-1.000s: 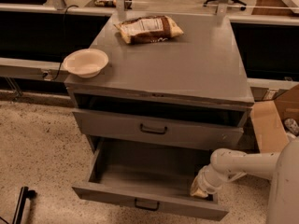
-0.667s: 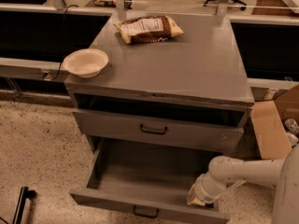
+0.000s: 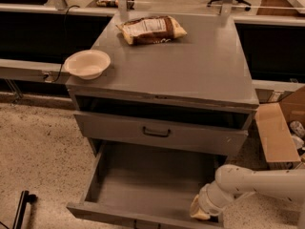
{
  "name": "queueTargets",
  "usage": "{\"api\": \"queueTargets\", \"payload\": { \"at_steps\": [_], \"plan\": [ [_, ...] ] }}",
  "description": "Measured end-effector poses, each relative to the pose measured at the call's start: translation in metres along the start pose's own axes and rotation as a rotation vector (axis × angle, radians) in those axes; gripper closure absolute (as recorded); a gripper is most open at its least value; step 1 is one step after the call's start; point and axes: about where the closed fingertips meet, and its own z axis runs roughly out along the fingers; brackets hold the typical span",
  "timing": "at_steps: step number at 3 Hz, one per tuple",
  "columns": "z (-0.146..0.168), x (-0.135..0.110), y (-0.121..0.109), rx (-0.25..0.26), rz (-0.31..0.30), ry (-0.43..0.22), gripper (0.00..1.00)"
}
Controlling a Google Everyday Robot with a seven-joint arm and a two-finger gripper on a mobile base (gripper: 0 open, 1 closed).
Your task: Open middle drawer
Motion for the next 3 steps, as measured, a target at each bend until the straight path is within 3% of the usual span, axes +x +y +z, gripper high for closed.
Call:
{"api": "queueTargets", "payload": {
  "at_steps": [1, 2, 3],
  "plan": [
    [-0.030, -0.017, 0.017, 0.030, -0.046, -0.012, 1.00],
    [-0.079, -0.032, 0.014, 0.104, -0.092, -0.053, 1.00],
    [-0.143, -0.033, 0.002, 0.181, -0.138, -0.122, 1.00]
  ]
}}
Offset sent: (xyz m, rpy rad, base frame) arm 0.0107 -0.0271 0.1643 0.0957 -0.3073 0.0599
